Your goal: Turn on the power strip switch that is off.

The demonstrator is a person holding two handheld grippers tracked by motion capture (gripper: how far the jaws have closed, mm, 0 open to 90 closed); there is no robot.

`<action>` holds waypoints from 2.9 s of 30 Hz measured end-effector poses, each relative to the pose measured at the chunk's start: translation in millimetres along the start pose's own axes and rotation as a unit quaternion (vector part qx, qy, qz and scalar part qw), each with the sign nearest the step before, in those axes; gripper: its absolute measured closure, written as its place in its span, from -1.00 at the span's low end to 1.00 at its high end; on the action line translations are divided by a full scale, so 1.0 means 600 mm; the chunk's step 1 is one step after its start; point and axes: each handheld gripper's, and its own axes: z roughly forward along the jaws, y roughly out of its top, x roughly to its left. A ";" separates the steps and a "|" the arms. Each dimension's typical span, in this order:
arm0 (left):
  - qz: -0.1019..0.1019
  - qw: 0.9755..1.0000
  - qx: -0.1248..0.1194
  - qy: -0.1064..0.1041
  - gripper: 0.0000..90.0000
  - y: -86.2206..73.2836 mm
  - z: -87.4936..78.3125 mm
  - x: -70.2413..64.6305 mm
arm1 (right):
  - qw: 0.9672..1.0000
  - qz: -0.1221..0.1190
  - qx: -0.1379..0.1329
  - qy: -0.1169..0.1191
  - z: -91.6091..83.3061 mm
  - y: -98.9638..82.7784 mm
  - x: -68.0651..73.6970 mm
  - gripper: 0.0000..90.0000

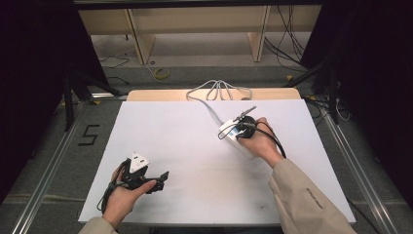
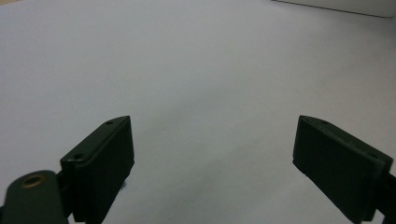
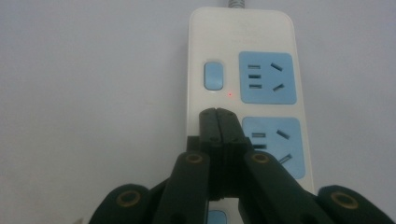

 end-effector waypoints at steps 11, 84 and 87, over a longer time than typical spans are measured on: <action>0.002 1.000 0.001 0.001 -0.73 0.000 0.000 0.000 | 1.000 -0.001 0.015 0.001 0.001 0.007 -0.001 1.00; -0.002 1.000 0.002 0.002 -0.73 -0.002 -0.001 0.002 | 1.000 -0.004 0.026 -0.015 0.006 0.015 0.007 1.00; -0.001 1.000 0.001 0.001 -0.73 -0.002 -0.002 0.001 | 1.000 -0.003 0.026 -0.016 0.006 0.015 0.007 1.00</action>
